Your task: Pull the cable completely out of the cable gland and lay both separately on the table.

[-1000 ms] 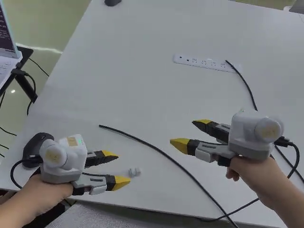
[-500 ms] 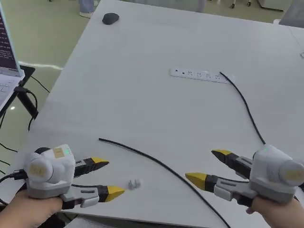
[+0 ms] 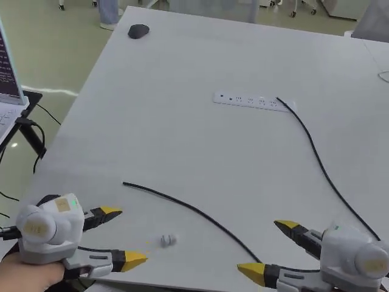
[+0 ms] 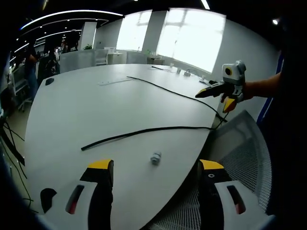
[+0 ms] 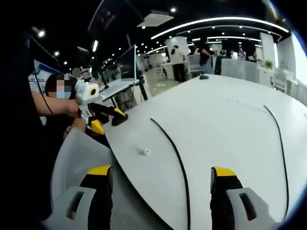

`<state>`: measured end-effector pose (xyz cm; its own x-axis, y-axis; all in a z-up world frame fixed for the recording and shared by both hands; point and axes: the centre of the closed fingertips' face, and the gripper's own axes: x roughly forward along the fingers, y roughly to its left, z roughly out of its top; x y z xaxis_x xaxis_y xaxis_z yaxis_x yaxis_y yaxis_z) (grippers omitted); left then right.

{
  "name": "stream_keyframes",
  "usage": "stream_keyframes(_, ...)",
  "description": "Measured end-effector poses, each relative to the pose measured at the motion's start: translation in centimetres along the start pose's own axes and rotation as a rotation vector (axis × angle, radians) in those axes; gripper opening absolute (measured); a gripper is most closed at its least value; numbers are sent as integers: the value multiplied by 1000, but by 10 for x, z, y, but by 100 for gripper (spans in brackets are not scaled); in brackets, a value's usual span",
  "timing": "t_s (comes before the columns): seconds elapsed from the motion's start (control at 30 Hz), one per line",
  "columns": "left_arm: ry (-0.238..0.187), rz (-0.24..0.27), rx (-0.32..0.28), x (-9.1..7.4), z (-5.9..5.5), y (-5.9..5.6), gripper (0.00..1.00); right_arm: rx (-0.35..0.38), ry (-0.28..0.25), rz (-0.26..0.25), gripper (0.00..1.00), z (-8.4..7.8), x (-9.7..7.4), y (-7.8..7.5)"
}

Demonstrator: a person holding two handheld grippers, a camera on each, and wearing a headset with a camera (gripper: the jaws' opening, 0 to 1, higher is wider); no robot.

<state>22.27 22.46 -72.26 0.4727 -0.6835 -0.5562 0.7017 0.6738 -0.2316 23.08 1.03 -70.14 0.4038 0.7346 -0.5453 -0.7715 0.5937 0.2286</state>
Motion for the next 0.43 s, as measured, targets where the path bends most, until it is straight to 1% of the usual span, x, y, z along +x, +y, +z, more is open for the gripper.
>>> stream_keyframes(0.03, 2, 4, -10, -1, -1, 1, 74, 7, 7, 4, 86, -2, 0, 0)
stream_keyframes(0.1, 3, 15, -19, -2, -3, 1, 80, 23, 0, 14, 91, -2, 0, 2)
stream_keyframes(0.17, 11, 16, -19, -2, -5, -2, 83, 25, -5, 7, 93, -2, -1, 1)
stream_keyframes(0.3, 21, 14, -19, -3, -7, -5, 84, 35, -9, 6, 95, -3, -1, 0)
stream_keyframes(0.37, 22, 12, -17, -3, -7, -6, 83, 31, 5, 8, 95, -6, 0, 0)
stream_keyframes(0.43, 23, 11, -16, -3, -7, -7, 83, 27, 8, 13, 96, -5, 0, 2)
